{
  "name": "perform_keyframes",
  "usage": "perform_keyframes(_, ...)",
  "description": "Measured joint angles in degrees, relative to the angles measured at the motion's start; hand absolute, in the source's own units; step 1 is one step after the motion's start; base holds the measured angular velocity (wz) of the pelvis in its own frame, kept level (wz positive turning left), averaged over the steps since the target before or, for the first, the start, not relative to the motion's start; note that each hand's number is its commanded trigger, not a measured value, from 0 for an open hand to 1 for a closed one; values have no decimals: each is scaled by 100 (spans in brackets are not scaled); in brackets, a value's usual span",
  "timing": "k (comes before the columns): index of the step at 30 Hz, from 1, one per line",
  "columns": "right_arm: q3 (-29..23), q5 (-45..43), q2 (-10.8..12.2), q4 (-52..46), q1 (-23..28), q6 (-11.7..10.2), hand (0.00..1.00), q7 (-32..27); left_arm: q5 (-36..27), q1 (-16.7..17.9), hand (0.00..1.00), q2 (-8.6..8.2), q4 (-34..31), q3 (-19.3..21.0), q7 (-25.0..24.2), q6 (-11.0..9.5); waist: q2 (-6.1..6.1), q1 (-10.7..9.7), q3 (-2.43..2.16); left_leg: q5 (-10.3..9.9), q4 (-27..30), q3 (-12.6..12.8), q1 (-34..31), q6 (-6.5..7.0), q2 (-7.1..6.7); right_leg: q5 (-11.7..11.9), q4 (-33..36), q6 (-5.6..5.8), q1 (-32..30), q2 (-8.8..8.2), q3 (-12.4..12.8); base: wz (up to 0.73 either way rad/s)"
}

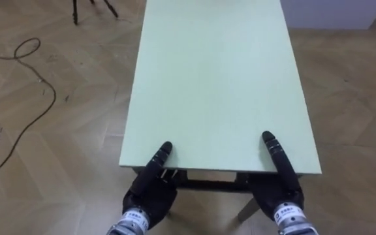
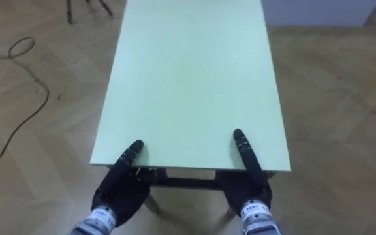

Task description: Move table with human

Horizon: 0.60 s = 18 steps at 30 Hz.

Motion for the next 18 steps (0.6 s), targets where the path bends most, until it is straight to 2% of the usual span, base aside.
perform_keyframes(1, 37, 48, -6, -39, 23, 0, 100, 0, 73, 3, 100, -1, -3, 44, 0, -2, -19, 178, 0, 4, 6, 238, -50, 12, -64, -149, 173, 47, 277, -153, 76, -42)
perform_keyframes(2, 53, 58, -7, -43, 21, 1, 100, 0, 133, 8, 100, -1, -4, 80, 0, 0, -26, 254, -1, 15, 10, 294, -86, 54, -96, -192, 176, 73, 435, -234, 86, -69)
perform_keyframes(3, 90, 61, -3, -62, 13, -1, 100, 4, 207, 22, 100, 0, -26, 136, -3, 4, -33, 410, -2, 1, 37, 290, -174, 89, -137, -216, 5, 104, 754, -371, 61, -72)
perform_keyframes(4, 138, 62, 9, -74, -29, -4, 100, 14, 223, 53, 100, -1, -53, 217, -50, 6, -57, 554, -1, -26, 143, 221, -325, 134, -142, -214, -350, 124, 1058, -447, 37, -71)
perform_keyframes(5, 181, 52, 12, -74, -69, -7, 100, 13, 223, 81, 100, -3, -72, 268, -76, 2, -86, 613, -7, -26, 220, 185, -420, 134, -144, -241, -605, 177, 1186, -472, 28, -74)
perform_keyframes(6, 220, 28, 4, -71, -160, -3, 100, 12, 232, 107, 100, -15, -92, 352, -113, 0, -108, 718, 1, -26, 425, -58, -637, 133, -114, -510, -1219, 361, 1362, -447, 27, -71)
perform_keyframes(7, 281, 1, 15, -69, -249, 4, 100, 12, 248, 143, 100, -9, -160, 408, -114, 6, -117, 804, 3, -26, 667, -510, -888, 130, -79, -622, -1732, 427, 1487, -320, -4, -68)
perform_keyframes(8, 307, -7, -5, -49, -282, 3, 100, 12, 252, 158, 100, 6, -172, 415, -114, 8, -114, 837, 3, -26, 768, -721, -985, 125, -52, -626, -1968, 434, 1552, -253, 6, -42)
perform_keyframes(9, 326, -16, 0, -5, -314, -3, 100, 12, 255, 181, 100, 61, -200, 418, -114, 13, -131, 832, 11, -16, 960, -969, -1107, 108, 18, -617, -2367, 418, 1740, -114, -5, -14)
perform_keyframes(10, 356, -1, 13, -4, -317, -12, 100, 19, 264, 186, 100, 89, -248, 425, -106, 18, -189, 828, 6, 5, 1032, -1096, -1204, 71, 70, -617, -2658, 417, 1848, -28, -50, -4)
perform_keyframes(12, 390, 30, 38, -5, -361, -45, 100, 63, 344, 173, 100, 97, -312, 477, -103, 16, -271, 801, 12, 58, 1046, -1192, -1381, -17, 132, -611, -2940, 408, 1840, 72, -108, 8)
perform_keyframes(14, 398, 41, 41, -4, -359, -112, 100, 107, 440, 161, 100, 69, -335, 488, -103, 17, -288, 805, 23, 78, 1080, -1330, -1503, -52, 186, -580, -3141, 355, 1831, 167, -114, -1)
perform_keyframes(16, 408, 42, 50, -4, -363, -138, 100, 107, 459, 162, 100, 59, -348, 502, -104, 19, -300, 854, 30, 122, 1104, -1610, -1560, -126, 194, -547, -3308, 299, 1850, 234, -186, -18)
perform_keyframes(18, 428, 44, 55, -3, -374, -170, 100, 115, 467, 163, 100, 60, -366, 520, -104, 22, -293, 857, 35, 141, 1110, -1707, -1612, -159, 186, -526, -3454, 264, 1870, 278, -234, -8)
